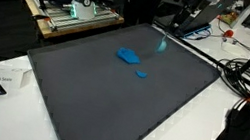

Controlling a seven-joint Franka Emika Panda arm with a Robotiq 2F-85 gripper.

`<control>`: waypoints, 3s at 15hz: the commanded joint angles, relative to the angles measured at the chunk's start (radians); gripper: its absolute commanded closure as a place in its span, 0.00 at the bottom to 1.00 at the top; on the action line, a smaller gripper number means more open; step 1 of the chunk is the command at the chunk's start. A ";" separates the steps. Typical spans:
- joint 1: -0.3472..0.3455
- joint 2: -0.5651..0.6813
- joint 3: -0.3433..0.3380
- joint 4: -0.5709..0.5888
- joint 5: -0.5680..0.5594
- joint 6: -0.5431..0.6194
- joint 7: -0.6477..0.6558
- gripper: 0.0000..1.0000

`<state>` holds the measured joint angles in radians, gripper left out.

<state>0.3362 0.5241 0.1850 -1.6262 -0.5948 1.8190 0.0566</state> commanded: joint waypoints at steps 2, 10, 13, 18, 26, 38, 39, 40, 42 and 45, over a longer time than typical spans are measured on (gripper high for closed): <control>-0.015 0.058 -0.013 0.124 0.087 -0.065 -0.134 0.79; -0.059 0.102 -0.038 0.206 0.187 -0.050 -0.206 0.79; -0.087 0.091 -0.041 0.200 0.233 -0.036 -0.209 0.79; -0.134 0.070 -0.043 0.183 0.302 0.020 -0.206 0.79; -0.169 -0.019 -0.052 0.094 0.353 0.081 -0.180 0.79; -0.224 -0.350 -0.044 -0.263 0.561 0.199 -0.179 0.79; -0.225 -0.378 -0.044 -0.293 0.573 0.214 -0.179 0.79; -0.225 -0.405 -0.045 -0.323 0.583 0.226 -0.180 0.79; -0.226 -0.455 -0.048 -0.375 0.599 0.247 -0.180 0.79; -0.223 -0.521 -0.053 -0.438 0.615 0.267 -0.166 0.79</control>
<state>0.1180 0.1037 0.1380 -1.9611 -0.0200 2.0472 -0.1147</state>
